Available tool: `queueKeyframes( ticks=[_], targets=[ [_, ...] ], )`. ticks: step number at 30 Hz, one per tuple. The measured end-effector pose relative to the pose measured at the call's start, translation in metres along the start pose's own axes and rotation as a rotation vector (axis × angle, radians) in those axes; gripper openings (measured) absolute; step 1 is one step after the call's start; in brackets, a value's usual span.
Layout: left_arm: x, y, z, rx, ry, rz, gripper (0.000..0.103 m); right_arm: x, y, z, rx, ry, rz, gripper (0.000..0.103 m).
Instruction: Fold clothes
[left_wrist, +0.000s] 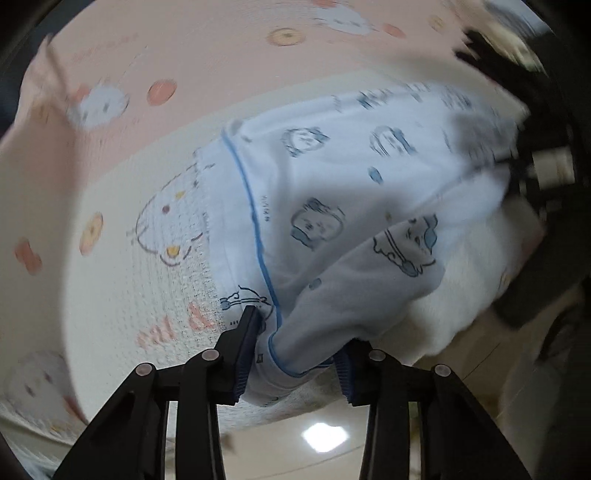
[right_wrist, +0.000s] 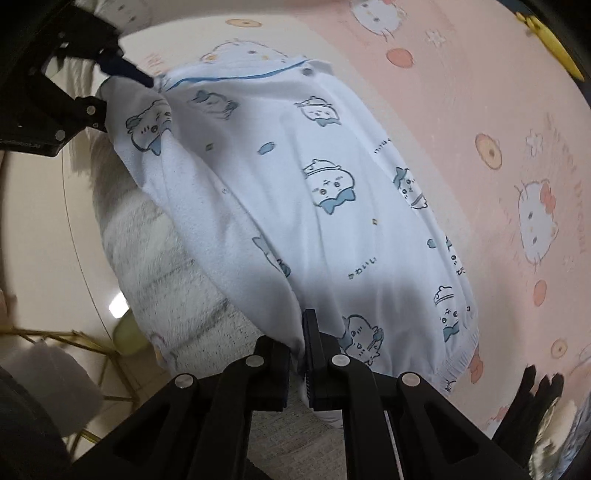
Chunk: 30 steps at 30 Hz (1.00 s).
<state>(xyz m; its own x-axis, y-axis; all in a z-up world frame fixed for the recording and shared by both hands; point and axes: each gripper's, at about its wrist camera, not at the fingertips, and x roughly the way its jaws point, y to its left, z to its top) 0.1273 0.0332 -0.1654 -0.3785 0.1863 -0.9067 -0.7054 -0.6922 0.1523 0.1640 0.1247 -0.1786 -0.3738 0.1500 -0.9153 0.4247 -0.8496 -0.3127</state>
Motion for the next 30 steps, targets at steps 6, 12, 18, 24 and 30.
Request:
queueKeyframes(
  ticks=[6, 12, 18, 24, 30],
  targets=[
    [-0.002, 0.019, 0.007, -0.117, 0.005, -0.064, 0.033, -0.010, -0.010, 0.007, 0.084, 0.011, 0.010, 0.008],
    [-0.014, 0.030, 0.015, -0.184, -0.026, -0.055, 0.033, -0.019, -0.032, 0.017, 0.203, -0.022, 0.034, 0.008],
    [-0.028, 0.040, 0.026, -0.231, -0.087, -0.060, 0.033, -0.022, -0.050, 0.014, 0.299, -0.044, 0.101, 0.008],
    [-0.029, 0.037, 0.042, -0.212, -0.105, -0.047, 0.033, -0.025, -0.058, 0.007, 0.347, -0.054, 0.137, 0.008],
    [-0.024, 0.041, 0.059, -0.192, -0.119, -0.015, 0.033, -0.011, -0.090, 0.015, 0.439, -0.056, 0.192, 0.008]
  ],
)
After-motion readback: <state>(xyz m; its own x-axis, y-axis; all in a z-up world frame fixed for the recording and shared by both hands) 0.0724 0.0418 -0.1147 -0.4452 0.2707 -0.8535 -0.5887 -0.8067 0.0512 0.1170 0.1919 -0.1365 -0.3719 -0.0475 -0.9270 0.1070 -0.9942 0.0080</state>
